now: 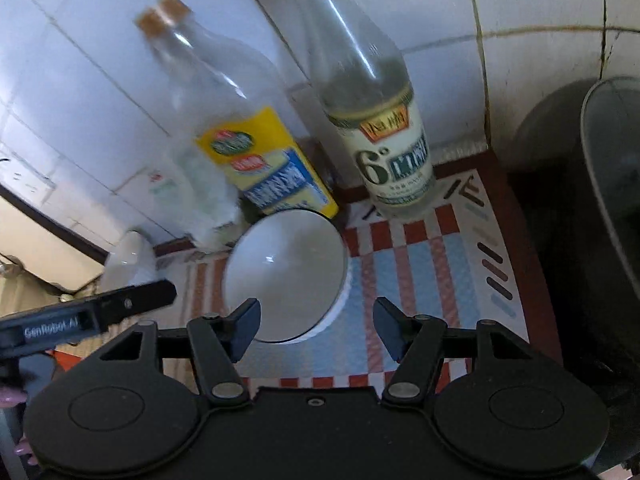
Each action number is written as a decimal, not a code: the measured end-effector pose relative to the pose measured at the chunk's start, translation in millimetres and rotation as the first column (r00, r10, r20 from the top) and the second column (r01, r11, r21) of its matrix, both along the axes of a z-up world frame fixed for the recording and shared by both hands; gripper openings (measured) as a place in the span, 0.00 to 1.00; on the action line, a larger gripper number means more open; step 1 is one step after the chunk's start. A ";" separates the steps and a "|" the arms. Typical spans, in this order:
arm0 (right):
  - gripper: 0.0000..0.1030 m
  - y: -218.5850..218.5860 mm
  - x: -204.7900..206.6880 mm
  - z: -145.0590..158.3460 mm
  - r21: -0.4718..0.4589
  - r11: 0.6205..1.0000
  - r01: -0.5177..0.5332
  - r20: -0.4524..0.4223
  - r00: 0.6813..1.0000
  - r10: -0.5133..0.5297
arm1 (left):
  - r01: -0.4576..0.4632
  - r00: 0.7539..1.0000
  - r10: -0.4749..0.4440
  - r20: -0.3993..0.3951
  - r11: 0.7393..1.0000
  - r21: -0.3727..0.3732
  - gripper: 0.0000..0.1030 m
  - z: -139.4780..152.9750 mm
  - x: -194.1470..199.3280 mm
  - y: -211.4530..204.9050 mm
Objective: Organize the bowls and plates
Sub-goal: 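Move the right gripper to a second white bowl and grasp its rim, then lift the second bowl and carry it over the first bowl, then lower the second bowl into the first bowl and open the right gripper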
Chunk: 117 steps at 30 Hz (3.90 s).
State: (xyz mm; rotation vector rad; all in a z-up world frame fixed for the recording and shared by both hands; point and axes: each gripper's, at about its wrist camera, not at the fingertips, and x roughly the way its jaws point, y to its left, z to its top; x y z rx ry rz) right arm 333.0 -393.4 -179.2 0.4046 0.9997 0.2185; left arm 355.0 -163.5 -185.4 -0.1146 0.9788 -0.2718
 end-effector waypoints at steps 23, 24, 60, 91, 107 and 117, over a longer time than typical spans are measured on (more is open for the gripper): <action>0.18 5.3 41.8 -61.1 0.093 0.992 0.085 -0.109 0.991 -0.074 | 0.006 0.985 -0.011 -0.173 0.999 -0.032 0.09 -61.7 39.5 -32.3; 0.18 7.9 40.4 -59.7 0.077 0.993 0.087 -0.101 0.992 -0.079 | 0.009 0.985 -0.011 -0.172 1.000 -0.013 0.09 -60.4 38.4 -35.7; 0.18 32.7 -135.6 73.4 -0.026 0.991 0.129 -0.046 0.990 -0.130 | 0.260 0.962 -0.252 -0.102 0.962 0.086 0.08 88.2 -113.2 -26.4; 0.18 -24.5 -214.0 -7.9 0.058 0.936 0.348 -0.213 0.920 -0.329 | 0.450 0.872 -0.406 -0.274 0.885 0.118 0.08 14.1 -146.8 -97.7; 0.18 -11.3 -192.1 -17.6 -0.136 0.966 0.220 -0.179 0.954 -0.243 | 0.454 0.849 -0.389 -0.357 0.883 0.119 0.09 -12.9 -133.5 -105.6; 0.21 0.7 -188.0 -15.5 -0.222 0.962 0.158 -0.127 0.974 -0.189 | 0.415 0.848 -0.353 -0.395 0.906 0.080 0.10 -18.7 -128.9 -100.0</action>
